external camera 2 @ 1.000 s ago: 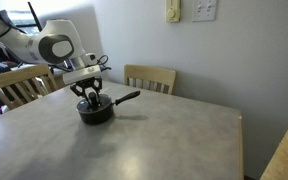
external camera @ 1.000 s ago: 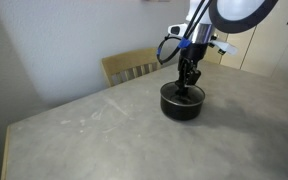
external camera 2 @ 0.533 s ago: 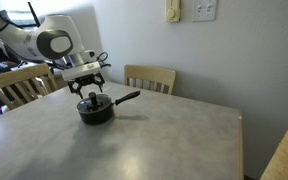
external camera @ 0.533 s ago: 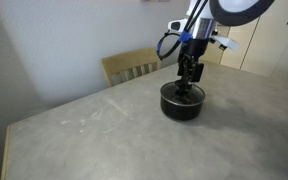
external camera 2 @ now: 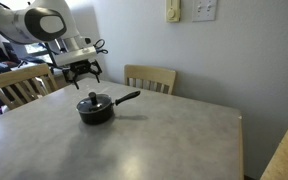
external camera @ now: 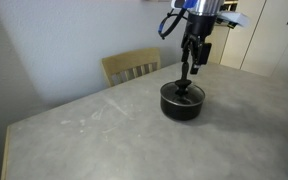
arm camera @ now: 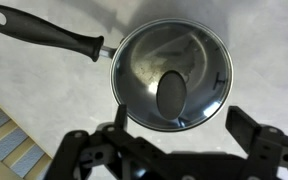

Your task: Pick the lid on the table and put it on the pot

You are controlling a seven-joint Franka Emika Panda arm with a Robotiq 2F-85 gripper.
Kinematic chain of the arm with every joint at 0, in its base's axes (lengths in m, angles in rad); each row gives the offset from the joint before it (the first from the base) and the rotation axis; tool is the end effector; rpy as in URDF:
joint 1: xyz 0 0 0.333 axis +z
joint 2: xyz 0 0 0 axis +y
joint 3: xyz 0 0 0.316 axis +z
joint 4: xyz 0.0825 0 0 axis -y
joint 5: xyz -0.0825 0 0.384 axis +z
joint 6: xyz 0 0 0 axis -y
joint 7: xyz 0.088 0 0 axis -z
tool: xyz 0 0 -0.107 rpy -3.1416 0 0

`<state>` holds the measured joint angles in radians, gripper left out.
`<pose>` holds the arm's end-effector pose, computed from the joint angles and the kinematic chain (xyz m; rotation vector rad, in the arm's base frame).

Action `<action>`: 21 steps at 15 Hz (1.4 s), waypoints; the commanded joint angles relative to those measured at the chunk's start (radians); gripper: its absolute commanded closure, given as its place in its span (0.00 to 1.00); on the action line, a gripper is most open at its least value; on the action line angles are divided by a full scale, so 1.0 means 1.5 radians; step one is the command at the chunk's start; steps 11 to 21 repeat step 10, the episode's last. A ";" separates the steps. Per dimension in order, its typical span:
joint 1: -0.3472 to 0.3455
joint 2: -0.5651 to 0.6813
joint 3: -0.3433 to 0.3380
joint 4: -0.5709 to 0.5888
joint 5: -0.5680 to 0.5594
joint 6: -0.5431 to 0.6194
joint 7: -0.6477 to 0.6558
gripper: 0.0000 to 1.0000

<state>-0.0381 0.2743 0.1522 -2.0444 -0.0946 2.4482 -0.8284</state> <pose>0.6002 0.0658 0.3213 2.6891 1.4741 0.1792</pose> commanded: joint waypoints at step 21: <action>0.009 -0.022 -0.011 0.017 0.043 -0.060 -0.061 0.00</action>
